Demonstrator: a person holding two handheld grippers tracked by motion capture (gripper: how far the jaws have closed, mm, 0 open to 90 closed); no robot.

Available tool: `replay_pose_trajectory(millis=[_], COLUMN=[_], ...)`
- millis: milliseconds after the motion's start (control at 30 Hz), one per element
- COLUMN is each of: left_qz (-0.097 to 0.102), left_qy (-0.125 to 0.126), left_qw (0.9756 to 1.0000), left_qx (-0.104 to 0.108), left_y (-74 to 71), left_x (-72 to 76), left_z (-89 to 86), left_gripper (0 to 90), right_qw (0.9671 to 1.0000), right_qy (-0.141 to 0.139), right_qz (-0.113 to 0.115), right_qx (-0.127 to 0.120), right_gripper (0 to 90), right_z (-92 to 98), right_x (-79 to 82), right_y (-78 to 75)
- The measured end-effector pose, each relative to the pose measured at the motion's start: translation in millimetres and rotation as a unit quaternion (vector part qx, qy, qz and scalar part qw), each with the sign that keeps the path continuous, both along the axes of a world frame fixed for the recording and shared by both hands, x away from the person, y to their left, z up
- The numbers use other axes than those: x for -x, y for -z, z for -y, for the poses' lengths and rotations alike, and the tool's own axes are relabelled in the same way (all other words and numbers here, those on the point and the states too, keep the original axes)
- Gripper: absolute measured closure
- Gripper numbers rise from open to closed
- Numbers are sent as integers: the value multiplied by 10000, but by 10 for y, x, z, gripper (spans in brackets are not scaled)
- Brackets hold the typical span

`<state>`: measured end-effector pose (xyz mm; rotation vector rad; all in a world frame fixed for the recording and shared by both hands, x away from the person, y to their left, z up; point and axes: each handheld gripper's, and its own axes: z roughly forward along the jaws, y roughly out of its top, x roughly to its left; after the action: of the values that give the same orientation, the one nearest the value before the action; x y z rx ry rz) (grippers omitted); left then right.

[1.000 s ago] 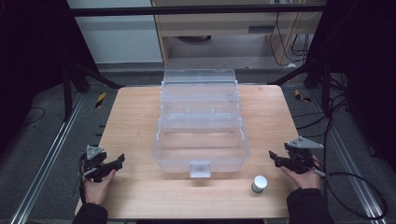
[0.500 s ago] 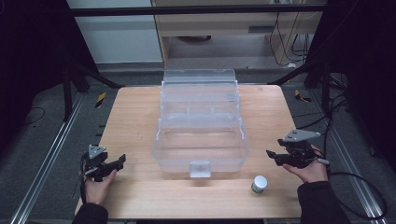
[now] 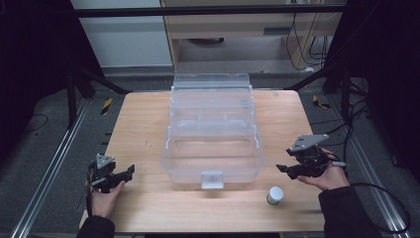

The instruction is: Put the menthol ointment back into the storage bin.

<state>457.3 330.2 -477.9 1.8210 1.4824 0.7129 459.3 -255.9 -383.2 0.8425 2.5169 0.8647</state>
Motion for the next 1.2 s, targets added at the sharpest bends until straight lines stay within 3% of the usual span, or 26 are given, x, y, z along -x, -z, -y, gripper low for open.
replay_pose_trajectory(millis=[267, 467, 1033, 1200], left_qz=[-29, -37, -96, -108], left_qy=[50, 109, 199, 211], left_qw=[10000, 9999, 9997, 9996], left_qx=[-14, -66, -132, -146], left_y=[2, 4, 11, 10], left_x=[-2, -4, -9, -10], left_z=[10, 28, 53, 55], left_gripper=[242, 242, 242, 242], right_qw=[9981, 9939, 9750, 9673], right_qy=[-523, -824, -1506, -1702], right_qz=[-242, -522, -1101, -1248], right_qx=[231, 514, 1205, 1409], right_gripper=[343, 343, 351, 364], right_z=[-97, -151, -301, -345], right_x=[32, 37, 90, 125], right_y=[-61, -61, 45, 114])
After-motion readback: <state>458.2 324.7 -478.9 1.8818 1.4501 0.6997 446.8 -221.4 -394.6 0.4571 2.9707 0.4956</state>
